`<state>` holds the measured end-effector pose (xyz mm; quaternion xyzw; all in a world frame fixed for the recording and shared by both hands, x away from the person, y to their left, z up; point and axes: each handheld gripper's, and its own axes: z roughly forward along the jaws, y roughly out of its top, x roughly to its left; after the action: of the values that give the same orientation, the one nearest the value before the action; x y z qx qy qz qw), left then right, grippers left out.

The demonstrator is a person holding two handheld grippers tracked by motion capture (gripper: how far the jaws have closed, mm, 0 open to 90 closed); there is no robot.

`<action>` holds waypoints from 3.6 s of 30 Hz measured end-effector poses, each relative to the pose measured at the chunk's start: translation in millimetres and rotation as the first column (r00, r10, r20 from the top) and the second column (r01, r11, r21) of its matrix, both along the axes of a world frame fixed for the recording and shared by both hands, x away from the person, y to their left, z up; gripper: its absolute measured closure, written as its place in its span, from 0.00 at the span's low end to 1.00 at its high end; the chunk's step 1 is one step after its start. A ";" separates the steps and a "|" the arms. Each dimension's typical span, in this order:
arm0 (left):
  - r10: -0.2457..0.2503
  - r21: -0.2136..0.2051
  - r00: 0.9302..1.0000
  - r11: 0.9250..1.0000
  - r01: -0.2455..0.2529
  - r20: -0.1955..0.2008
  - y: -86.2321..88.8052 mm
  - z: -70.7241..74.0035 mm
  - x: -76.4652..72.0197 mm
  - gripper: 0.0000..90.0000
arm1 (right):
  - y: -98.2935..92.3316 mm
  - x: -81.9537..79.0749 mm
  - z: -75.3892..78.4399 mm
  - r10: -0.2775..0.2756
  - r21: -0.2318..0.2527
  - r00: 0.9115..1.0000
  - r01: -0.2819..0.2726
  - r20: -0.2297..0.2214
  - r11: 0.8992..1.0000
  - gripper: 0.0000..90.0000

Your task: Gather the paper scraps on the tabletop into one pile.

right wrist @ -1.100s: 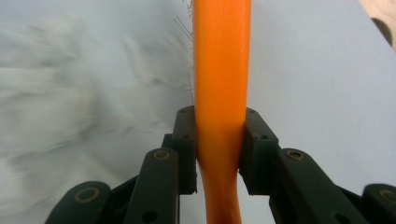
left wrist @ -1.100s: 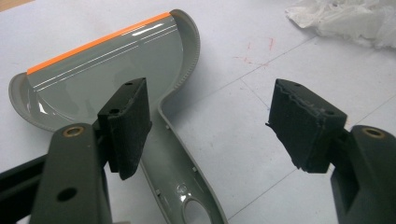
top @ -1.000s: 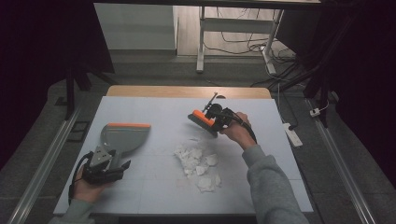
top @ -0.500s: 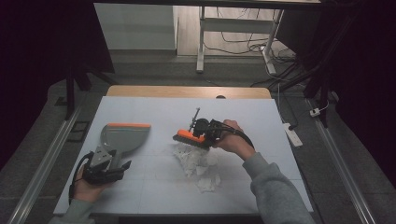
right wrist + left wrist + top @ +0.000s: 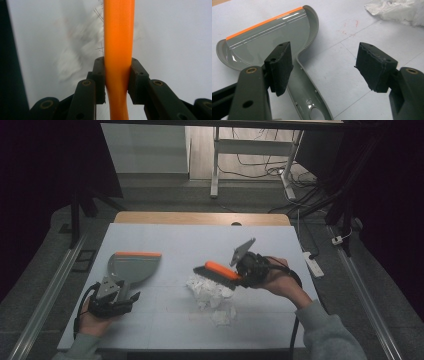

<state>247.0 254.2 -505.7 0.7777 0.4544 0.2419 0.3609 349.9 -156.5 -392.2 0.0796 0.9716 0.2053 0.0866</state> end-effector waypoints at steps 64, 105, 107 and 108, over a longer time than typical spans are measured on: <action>0.001 0.009 1.000 1.000 -0.001 0.002 -1.8 -0.3 -0.9 0.34 | -2.4 24.2 -63.2 -0.520 0.133 0.817 0.560 -0.249 0.817 0.79; -0.017 0.016 1.000 1.000 0.017 0.000 -8.5 1.0 -1.1 0.34 | -148.2 -28.4 -61.9 -0.598 0.349 0.798 0.582 -0.072 0.735 0.78; -0.017 0.013 1.000 1.000 0.017 0.000 -8.9 1.2 -1.4 0.34 | -152.1 -31.4 -64.4 -0.600 0.358 0.798 0.578 -0.060 0.733 0.78; -0.017 0.011 1.000 1.000 0.017 0.000 -9.1 1.3 -1.6 0.33 | -154.0 -32.9 -65.9 -0.600 0.362 0.798 0.575 -0.052 0.733 0.78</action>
<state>245.3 245.1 -504.4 0.7835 0.4462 0.2415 0.3587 317.0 -310.5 -458.1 0.3897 0.8383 0.3443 0.1642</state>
